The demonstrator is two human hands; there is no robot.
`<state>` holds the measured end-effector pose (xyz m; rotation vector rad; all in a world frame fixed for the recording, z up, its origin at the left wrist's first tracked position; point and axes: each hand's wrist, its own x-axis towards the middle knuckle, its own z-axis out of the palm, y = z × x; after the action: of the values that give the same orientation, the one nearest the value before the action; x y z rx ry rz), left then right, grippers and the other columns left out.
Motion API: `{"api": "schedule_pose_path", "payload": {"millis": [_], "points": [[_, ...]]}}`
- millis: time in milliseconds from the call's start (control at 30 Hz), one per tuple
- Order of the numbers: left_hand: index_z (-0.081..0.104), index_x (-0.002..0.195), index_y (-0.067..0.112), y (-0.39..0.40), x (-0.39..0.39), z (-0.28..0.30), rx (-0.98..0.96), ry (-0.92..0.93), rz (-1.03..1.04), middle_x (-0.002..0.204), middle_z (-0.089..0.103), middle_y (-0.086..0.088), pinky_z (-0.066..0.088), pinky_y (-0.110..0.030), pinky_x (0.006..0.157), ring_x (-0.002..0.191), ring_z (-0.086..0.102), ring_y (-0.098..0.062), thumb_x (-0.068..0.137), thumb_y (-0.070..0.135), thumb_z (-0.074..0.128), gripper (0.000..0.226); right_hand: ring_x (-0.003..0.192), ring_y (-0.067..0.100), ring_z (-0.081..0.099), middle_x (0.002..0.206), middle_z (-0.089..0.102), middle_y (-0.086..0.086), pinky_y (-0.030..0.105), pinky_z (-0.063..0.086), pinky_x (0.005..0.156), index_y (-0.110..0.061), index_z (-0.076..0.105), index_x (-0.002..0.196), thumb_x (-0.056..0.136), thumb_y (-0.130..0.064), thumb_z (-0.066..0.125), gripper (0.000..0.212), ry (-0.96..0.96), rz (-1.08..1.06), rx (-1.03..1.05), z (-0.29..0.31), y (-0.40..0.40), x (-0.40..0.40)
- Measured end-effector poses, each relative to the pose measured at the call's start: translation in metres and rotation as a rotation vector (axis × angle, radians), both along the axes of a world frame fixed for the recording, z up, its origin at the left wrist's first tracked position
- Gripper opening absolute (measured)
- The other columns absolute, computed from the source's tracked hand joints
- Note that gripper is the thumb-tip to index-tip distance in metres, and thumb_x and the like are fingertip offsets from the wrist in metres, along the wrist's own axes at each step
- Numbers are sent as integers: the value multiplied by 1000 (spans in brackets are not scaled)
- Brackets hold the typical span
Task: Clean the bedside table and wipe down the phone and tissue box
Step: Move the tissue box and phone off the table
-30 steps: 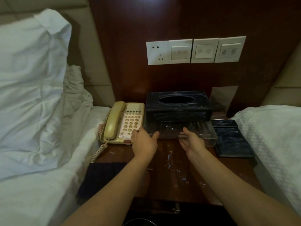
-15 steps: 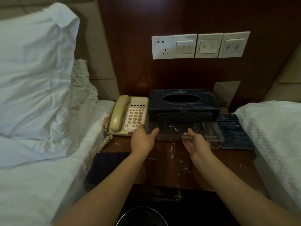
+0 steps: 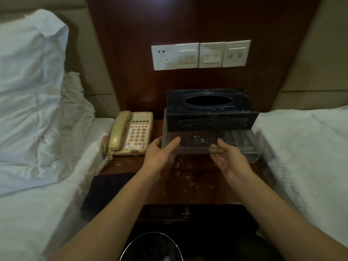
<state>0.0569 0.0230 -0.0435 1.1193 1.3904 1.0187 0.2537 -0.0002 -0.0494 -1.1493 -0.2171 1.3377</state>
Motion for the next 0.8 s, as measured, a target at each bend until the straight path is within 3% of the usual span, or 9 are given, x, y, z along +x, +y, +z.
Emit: {"api": "schedule_pose_path", "payload": {"millis": [67, 133, 267, 400, 500, 633, 700, 800], "points": [[44, 149, 14, -5, 26, 5, 14, -29, -38, 125, 65, -2, 54, -16, 66, 102, 69, -14, 89, 43, 74, 74, 104, 24, 69, 115, 70, 14, 28, 55, 73, -3, 60, 121, 90, -16, 71, 36, -13, -23, 2, 9, -13, 26], [44, 148, 15, -11, 59, 10, 6, -51, -84, 115, 67, 2, 54, -13, 58, 93, 69, -11, 90, 41, 73, 70, 107, 24, 68, 114, 69, 15, 28, 56, 77, -1, 62, 119, 92, -17, 68, 32, -44, -55, 19, 17, -29, 57], [44, 147, 14, -22, 137, 15, -52, -92, -210, 104, 67, 0, 59, -21, 70, 89, 69, -17, 90, 37, 74, 68, 96, 22, 69, 105, 71, 12, 31, 55, 89, -7, 65, 103, 94, -12, 63, 11, -98, -187, 42, 30, -66, 124], [51, 139, 18, -31, 223, 14, -78, -109, -314, 103, 67, 3, 59, -27, 75, 96, 69, -18, 89, 39, 75, 59, 89, 21, 69, 96, 70, 11, 30, 56, 82, -5, 64, 109, 93, -11, 65, 17, -137, -331, 31, 34, -99, 195], [54, 138, 19, -36, 285, 12, -58, -112, -369, 106, 68, 4, 58, -23, 73, 93, 69, -14, 86, 42, 77, 61, 94, 24, 68, 103, 70, 13, 29, 56, 82, -4, 65, 112, 93, -12, 66, 21, -158, -423, 21, 32, -121, 243], [44, 147, 22, -53, 356, 13, -68, -54, -524, 120, 61, 1, 53, -27, 78, 96, 65, -14, 90, 49, 71, 69, 95, 23, 66, 105, 68, 11, 28, 56, 78, -7, 65, 109, 93, -11, 65, 16, -205, -542, 29, 31, -153, 305], [42, 149, 24, -66, 386, 10, -39, 16, -586, 132, 58, -2, 48, -31, 89, 107, 61, -19, 91, 55, 67, 71, 91, 20, 65, 102, 65, 11, 26, 59, 73, -7, 64, 105, 93, -12, 65, 13, -207, -595, 27, 29, -171, 330], [39, 151, 24, -82, 421, 0, 23, 145, -669, 146, 54, -2, 45, -36, 102, 128, 55, -27, 90, 66, 60, 78, 94, 21, 65, 108, 66, 15, 21, 60, 66, -1, 61, 116, 93, -15, 66, 27, -207, -637, -3, 20, -195, 360]]}}
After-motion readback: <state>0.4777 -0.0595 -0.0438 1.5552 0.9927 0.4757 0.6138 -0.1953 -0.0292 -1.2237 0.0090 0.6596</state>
